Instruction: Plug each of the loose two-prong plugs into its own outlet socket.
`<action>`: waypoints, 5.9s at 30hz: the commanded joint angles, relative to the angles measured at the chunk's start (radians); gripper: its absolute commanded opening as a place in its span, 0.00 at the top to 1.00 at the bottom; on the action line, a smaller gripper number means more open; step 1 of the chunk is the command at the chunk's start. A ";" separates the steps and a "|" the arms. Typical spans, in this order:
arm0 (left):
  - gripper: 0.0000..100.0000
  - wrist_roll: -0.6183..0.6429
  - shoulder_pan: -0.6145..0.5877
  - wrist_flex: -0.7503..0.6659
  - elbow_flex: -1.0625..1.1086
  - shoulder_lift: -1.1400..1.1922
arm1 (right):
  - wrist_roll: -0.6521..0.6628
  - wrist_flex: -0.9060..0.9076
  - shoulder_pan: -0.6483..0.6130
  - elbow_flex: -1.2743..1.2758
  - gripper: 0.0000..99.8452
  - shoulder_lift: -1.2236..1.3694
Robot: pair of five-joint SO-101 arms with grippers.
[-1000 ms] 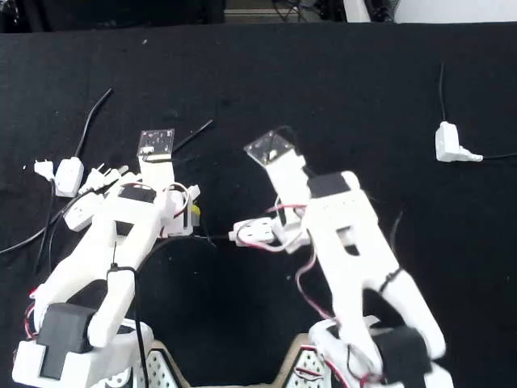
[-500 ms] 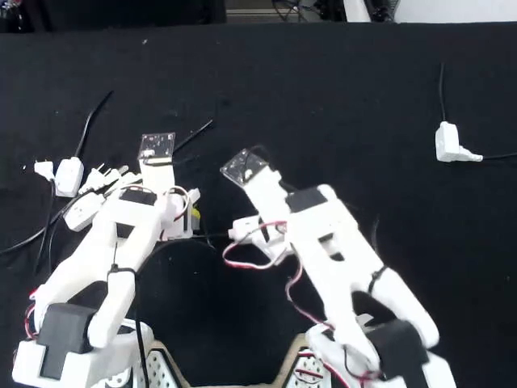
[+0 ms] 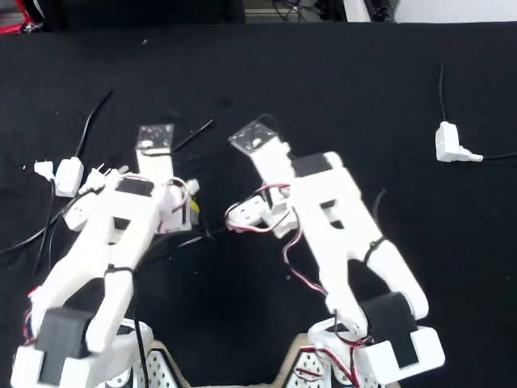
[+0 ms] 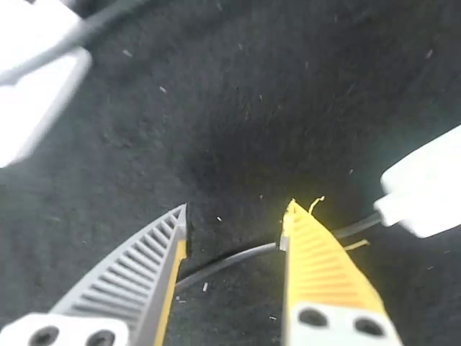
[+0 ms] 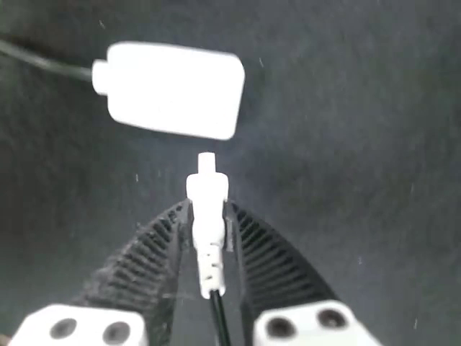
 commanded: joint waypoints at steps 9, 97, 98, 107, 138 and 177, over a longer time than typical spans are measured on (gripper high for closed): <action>0.78 -0.219 -0.206 0.000 0.283 -0.440 | -0.025 0.264 -0.021 -0.343 0.99 0.044; 0.78 -0.201 -0.182 -0.160 0.573 -0.747 | -0.008 0.511 -0.064 -1.001 0.99 0.694; 0.78 -0.201 -0.182 -0.160 0.573 -0.747 | -0.008 0.512 -0.064 -0.998 0.99 0.694; 0.78 -0.201 -0.182 -0.160 0.573 -0.747 | -0.008 0.514 -0.063 -0.944 0.99 0.690; 0.78 -0.196 -0.183 -0.161 0.568 -0.747 | -0.110 0.512 -0.081 -0.934 0.99 0.694; 0.78 -0.195 -0.183 -0.160 0.565 -0.747 | -0.144 0.497 -0.071 -0.981 0.99 0.789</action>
